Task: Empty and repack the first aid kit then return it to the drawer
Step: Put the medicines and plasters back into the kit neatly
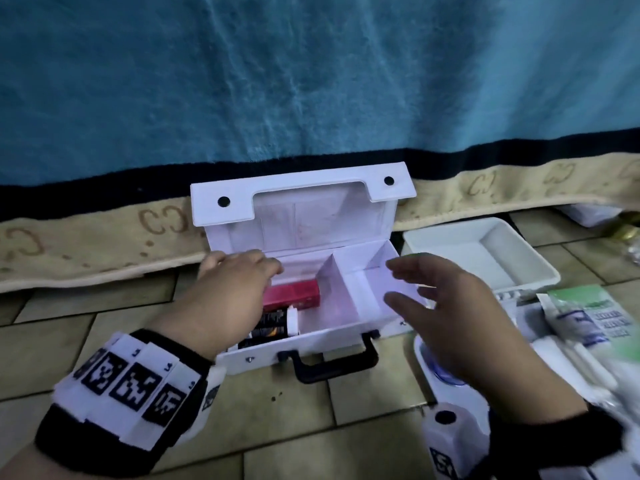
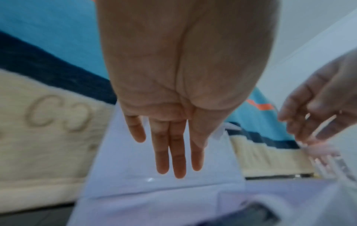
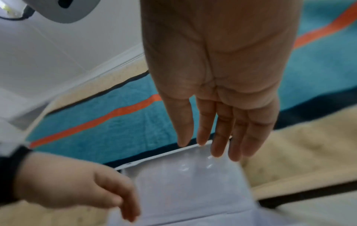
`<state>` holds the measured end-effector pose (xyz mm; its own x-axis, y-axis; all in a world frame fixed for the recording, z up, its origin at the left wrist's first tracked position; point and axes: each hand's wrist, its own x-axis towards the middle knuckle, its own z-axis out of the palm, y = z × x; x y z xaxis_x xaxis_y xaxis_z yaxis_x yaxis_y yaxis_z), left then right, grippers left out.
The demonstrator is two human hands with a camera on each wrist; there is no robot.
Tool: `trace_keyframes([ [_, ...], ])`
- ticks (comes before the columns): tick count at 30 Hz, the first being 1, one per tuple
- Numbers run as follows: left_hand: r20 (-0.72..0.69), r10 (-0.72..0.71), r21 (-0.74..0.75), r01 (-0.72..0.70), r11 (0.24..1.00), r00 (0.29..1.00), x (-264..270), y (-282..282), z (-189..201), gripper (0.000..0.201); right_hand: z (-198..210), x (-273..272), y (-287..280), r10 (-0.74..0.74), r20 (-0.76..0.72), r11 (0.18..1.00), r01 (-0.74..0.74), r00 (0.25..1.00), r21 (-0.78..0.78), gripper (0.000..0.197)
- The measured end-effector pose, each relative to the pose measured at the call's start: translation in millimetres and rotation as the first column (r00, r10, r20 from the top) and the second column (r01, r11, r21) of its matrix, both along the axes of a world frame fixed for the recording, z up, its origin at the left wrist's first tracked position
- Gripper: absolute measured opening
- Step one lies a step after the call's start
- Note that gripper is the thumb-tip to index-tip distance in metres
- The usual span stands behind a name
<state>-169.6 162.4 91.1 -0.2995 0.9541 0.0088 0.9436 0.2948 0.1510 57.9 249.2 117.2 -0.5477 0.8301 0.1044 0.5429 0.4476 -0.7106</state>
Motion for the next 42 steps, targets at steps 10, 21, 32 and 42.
trace_keyframes([
  [10,0.026,-0.384,0.028,0.384,0.923,0.923,112,26,24,0.029,-30,85,-3,-0.163,0.464,0.987,0.141,0.871,0.081,0.035],
  [21,0.036,-0.475,-0.098,0.476,0.874,0.879,143,35,7,0.032,-43,74,-3,-0.114,0.641,0.991,0.044,0.759,0.124,0.041],
  [32,0.111,-0.401,-0.059,0.409,0.911,0.909,122,26,7,0.048,-27,82,-17,-0.142,0.676,0.988,0.058,0.723,0.145,0.026],
  [42,0.201,-0.342,0.009,0.348,0.938,0.918,108,19,5,0.034,-14,84,-25,-0.054,0.677,0.997,0.003,0.734,0.076,0.043],
])
